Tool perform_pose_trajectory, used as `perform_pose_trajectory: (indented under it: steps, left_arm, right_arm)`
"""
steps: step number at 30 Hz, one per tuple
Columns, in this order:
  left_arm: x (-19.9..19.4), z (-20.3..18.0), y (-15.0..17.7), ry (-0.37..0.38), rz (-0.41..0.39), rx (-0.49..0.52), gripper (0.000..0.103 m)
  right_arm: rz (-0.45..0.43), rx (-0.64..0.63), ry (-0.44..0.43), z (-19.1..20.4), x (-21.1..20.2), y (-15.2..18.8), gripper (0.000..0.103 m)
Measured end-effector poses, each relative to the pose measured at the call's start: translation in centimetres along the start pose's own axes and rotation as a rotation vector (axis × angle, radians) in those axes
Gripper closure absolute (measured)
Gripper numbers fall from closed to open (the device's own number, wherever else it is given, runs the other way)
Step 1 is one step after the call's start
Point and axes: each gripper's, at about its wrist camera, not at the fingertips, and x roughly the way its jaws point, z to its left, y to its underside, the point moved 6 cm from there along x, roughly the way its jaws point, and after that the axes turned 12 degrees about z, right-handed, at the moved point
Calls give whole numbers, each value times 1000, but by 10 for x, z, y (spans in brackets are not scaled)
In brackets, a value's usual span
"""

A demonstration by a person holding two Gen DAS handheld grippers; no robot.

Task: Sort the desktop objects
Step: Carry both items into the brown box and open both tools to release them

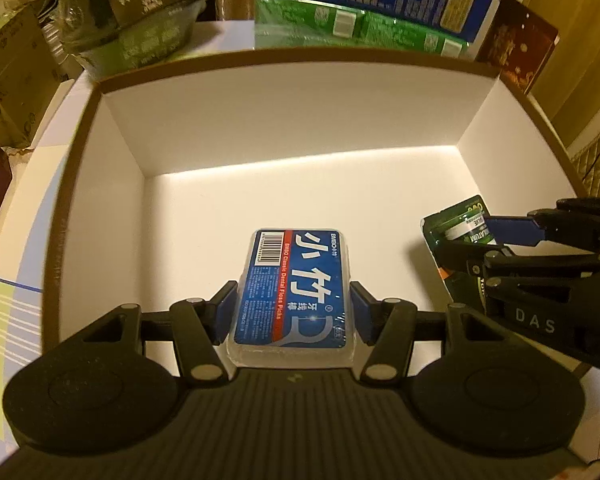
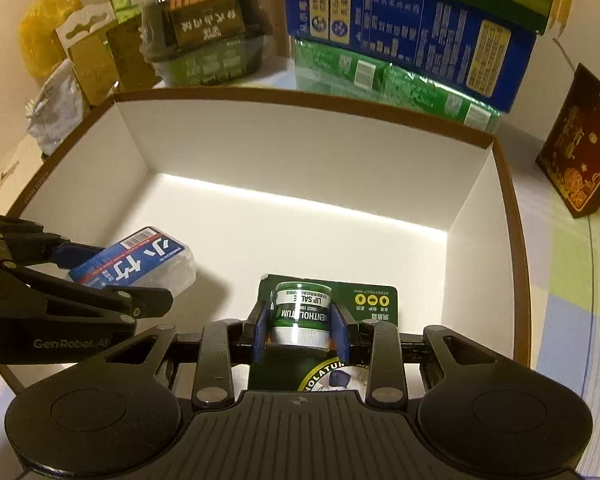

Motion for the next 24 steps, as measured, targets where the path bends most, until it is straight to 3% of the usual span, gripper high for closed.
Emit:
perform_pose_trajectory:
  steps: [6, 9, 10, 11, 13, 18, 24]
  left_arm:
    - [3, -5, -4, -2, 1, 10, 49]
    - [2, -4, -6, -14, -6, 13, 41]
    - [2, -3, -7, -17, -9, 14, 40]
    - [1, -3, -7, -19, -12, 15, 39]
    - [-1, -1, -7, -20, -15, 14, 37]
    - [-6, 6, -6, -31, -25, 5, 28]
    - [-21, 14, 0, -33, -51, 2, 25]
  right_arm:
    - [8, 2, 12, -4, 2, -1, 72]
    - [1, -4, 8, -4, -1, -2, 71]
    - [-2, -4, 11, -4, -2, -3, 63]
    - [-7, -9, 13, -3, -4, -3, 46]
    - [-35, -22, 21, -2, -9, -4, 32]
    - [-37, -27, 12, 1, -16, -2, 22]
    - [-55, -13, 12, 1, -29, 4, 11]
